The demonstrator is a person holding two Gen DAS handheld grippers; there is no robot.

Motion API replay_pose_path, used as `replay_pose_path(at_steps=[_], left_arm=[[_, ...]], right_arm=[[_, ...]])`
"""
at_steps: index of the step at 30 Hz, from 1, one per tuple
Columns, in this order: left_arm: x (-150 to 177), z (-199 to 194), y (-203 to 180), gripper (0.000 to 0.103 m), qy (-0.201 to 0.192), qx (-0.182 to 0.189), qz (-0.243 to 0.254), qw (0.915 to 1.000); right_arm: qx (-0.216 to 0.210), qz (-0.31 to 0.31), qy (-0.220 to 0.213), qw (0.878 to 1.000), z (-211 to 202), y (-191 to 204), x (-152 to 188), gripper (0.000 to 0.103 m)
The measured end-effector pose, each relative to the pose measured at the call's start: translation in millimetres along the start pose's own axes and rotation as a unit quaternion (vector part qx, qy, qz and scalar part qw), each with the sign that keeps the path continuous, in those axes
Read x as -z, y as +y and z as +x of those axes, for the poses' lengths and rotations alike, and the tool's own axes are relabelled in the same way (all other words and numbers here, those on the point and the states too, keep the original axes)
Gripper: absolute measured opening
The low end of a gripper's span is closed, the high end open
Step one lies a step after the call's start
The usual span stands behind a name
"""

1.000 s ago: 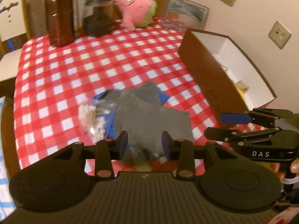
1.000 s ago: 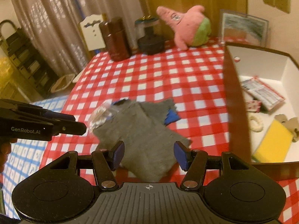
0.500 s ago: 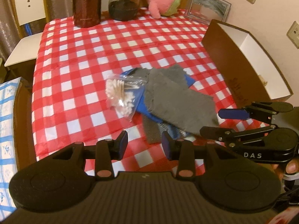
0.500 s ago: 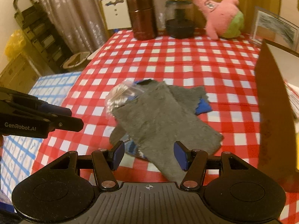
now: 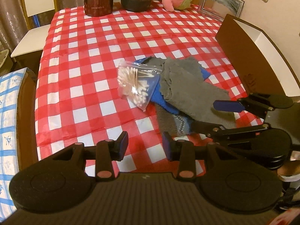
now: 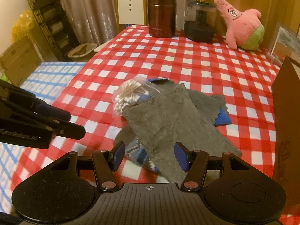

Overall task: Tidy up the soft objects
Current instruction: 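Grasp the grey cloth with the right gripper and lift it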

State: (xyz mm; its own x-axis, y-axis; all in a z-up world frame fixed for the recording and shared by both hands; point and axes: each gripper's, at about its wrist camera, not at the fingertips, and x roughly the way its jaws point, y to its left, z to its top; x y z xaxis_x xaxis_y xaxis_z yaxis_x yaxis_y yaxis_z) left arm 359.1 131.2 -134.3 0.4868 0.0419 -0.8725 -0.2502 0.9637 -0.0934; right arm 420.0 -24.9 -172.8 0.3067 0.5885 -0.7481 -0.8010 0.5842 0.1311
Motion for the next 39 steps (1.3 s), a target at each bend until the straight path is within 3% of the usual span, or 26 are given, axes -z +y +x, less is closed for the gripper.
replay_pose_path(at_steps=[10,19,21,25,32,39], left_arm=[[-3.8,7.6,0.5,0.036,-0.003,-0.001,0.0,1.0],[-10.1,16.6,1.1,0.036,-0.002,0.003,0.007,1.0],[-11.3,17.8,1.8,0.036,-0.002,0.004,0.007,1.0],[-15.5,20.7,4.6,0.036,-0.002,0.007,0.006,1.0],[-24.1,27.5,5.6,0.036,-0.007,0.012,0.007,0.9999],[-39.5,37.0,10.1,0.042,-0.018,0.014,0.001,0.9997]], right_arm=[[0.03,-0.011,0.012,0.999,29.1,-4.3,-0.3,0.059],[0.028,-0.02,0.011,0.999,39.1,-8.0,-0.1,0.058],[0.017,-0.016,0.004,1.0,36.0,-10.4,-0.2,0.047],[-0.026,0.029,-0.003,0.999,23.1,-23.6,-6.3,0.012],[-0.039,0.111,-0.038,0.992,-6.1,-53.0,-20.9,0.005],[-0.01,0.163,-0.08,0.983,-31.4,-81.5,-35.0,0.005]])
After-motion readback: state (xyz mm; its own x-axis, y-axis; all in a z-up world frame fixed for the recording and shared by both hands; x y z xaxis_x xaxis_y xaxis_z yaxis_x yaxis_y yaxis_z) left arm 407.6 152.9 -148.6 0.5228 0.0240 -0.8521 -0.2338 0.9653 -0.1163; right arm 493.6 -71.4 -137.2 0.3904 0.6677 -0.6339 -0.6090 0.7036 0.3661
